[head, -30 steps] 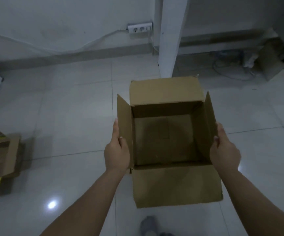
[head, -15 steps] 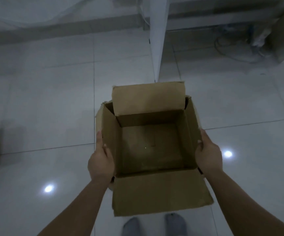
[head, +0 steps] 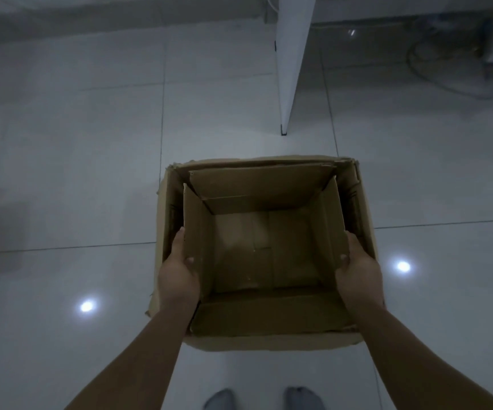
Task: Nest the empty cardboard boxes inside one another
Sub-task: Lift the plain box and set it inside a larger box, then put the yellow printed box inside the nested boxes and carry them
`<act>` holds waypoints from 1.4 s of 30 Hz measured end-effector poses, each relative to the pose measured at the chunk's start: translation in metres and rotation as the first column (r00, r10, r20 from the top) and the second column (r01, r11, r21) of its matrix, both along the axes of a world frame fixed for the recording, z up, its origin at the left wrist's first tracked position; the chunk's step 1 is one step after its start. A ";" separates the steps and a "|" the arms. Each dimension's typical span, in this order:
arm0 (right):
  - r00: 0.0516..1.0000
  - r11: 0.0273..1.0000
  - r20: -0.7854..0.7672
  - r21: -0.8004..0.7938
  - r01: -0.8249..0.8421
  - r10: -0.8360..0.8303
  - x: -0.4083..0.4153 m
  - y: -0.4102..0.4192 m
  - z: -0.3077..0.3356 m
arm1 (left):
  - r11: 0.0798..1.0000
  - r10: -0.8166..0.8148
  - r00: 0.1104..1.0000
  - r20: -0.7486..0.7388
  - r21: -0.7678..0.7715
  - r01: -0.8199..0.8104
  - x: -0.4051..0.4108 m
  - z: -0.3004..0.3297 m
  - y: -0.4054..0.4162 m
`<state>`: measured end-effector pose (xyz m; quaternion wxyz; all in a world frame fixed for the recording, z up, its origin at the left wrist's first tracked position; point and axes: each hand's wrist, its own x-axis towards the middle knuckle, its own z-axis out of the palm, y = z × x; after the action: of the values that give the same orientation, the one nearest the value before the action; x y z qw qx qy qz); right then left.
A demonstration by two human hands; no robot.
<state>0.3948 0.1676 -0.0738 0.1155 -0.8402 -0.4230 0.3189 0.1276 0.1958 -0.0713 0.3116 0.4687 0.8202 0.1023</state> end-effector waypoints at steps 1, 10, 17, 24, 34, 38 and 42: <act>1.000 1.000 0.001 -0.001 0.005 -0.005 -0.001 -0.001 0.001 | 1.000 0.001 1.000 -0.008 -0.012 -0.001 0.000 0.000 0.001; 0.997 0.996 0.057 -0.076 -0.040 0.045 -0.010 -0.007 0.011 | 0.996 -0.088 0.982 -0.168 -0.015 0.087 -0.016 0.005 0.009; 0.894 0.946 0.311 -0.061 -0.319 0.322 -0.029 -0.025 0.056 | 0.909 -0.411 0.825 -0.389 -0.109 0.402 -0.033 0.059 -0.021; 0.883 0.900 0.186 -0.157 -0.406 0.431 -0.111 -0.050 0.192 | 0.913 -0.392 0.855 -0.339 -0.029 0.407 -0.079 0.210 -0.071; 0.886 0.871 0.195 0.186 -0.455 0.421 -0.358 -0.077 0.338 | 0.974 -0.167 0.939 -0.300 0.098 0.205 -0.275 0.333 -0.142; 0.897 0.851 0.162 0.287 -0.441 0.410 -0.468 -0.094 0.358 | 0.971 -0.167 0.942 -0.291 0.118 0.209 -0.364 0.345 -0.173; 0.862 0.805 0.136 0.310 -0.506 0.489 -0.561 -0.097 0.355 | 0.978 -0.143 0.948 -0.286 0.109 0.180 -0.452 0.347 -0.173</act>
<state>-0.1665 0.0704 0.2808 0.1584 -0.6756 -0.6787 0.2404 -0.3248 0.0227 0.2759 0.1692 0.5639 0.8057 0.0647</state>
